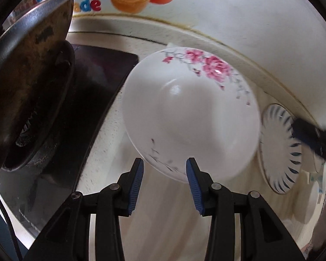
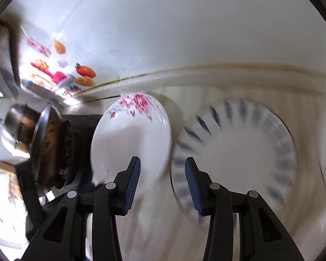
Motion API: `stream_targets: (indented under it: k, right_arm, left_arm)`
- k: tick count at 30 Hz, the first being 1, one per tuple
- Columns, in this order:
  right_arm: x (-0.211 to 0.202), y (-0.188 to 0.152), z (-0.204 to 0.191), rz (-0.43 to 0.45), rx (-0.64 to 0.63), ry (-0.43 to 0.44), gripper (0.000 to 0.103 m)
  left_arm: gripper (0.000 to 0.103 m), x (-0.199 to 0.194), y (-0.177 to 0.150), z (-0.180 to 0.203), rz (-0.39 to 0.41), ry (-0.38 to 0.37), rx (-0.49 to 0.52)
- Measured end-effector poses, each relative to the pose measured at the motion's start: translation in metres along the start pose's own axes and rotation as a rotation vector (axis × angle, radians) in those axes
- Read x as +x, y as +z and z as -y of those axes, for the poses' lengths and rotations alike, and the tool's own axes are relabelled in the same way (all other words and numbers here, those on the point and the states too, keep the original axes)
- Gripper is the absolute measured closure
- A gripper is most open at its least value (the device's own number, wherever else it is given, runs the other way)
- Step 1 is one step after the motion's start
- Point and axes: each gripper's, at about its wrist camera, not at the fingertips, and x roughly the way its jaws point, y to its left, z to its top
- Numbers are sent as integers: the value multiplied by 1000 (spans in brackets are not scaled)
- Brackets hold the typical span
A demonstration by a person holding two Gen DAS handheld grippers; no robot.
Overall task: Organize plates and bowls
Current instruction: 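Pinch the rim of the pink-floral plate with both tools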
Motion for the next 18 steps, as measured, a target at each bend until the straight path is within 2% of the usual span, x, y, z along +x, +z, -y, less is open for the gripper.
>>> stream_targets:
  k: [3, 8, 13, 15, 18]
  right_arm:
    - [38, 36, -9, -28, -52, -26, 57]
    - [86, 71, -14, -81, -86, -28, 57]
    - [117, 83, -12, -116, -88, -9, 60]
    - [126, 83, -14, -119, -89, 5, 66]
    - [130, 84, -20, -108, -118, -23, 72]
  left_arm:
    - [65, 13, 5, -5, -17, 5, -10]
    - [65, 33, 13, -12, -52, -17, -36]
    - [65, 43, 20, -19, -19, -43, -43]
    - [65, 48, 23, -20, 1, -53, -24]
    - [66, 50, 24, -21, 25, -45, -20]
